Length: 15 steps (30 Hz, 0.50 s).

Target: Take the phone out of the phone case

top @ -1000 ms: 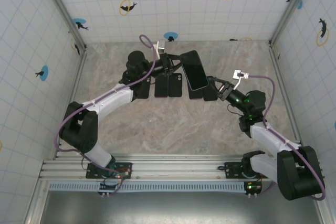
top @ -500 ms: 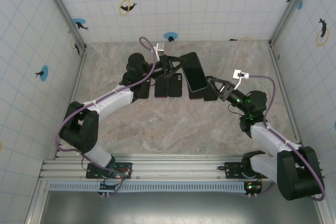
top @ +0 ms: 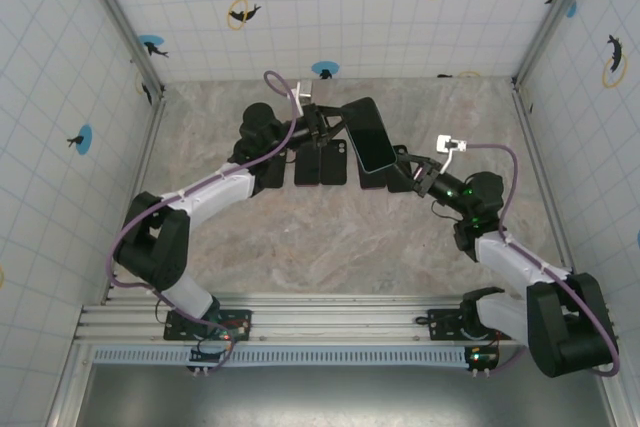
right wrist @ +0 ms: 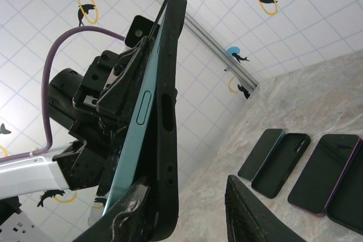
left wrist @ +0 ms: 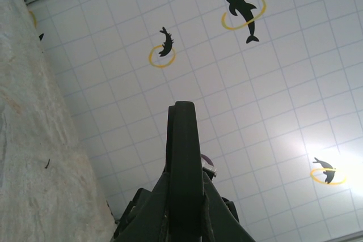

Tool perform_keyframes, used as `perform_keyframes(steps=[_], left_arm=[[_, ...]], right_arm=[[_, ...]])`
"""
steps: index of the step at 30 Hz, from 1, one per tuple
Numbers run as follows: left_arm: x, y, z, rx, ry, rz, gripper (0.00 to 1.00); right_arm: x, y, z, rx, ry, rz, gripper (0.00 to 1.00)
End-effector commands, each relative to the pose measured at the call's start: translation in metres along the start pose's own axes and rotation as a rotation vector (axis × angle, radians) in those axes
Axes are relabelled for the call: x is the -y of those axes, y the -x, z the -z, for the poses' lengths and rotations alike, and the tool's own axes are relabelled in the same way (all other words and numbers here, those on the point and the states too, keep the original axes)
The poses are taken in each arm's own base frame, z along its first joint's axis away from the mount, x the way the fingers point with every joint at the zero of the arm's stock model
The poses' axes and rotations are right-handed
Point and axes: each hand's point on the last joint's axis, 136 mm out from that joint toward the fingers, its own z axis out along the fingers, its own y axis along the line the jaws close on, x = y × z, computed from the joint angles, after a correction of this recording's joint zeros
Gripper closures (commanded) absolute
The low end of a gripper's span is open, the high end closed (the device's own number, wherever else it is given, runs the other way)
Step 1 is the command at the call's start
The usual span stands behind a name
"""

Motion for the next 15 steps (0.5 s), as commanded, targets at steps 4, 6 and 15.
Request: perform_keyframes(steps=[4, 6, 15], left_arm=[[0.021, 0.014, -0.003, 0.058, -0.097, -0.022, 1.0], [0.017, 0.014, -0.004, 0.068, -0.1, -0.008, 1.0], [-0.005, 0.011, -0.009, 0.075, -0.103, 0.057, 1.0]], right_arm=[[-0.026, 0.011, -0.008, 0.046, 0.107, -0.064, 0.62], [-0.03, 0.012, -0.01, 0.055, 0.121, -0.087, 0.62], [-0.042, 0.018, -0.012, 0.102, 0.178, -0.166, 0.75]])
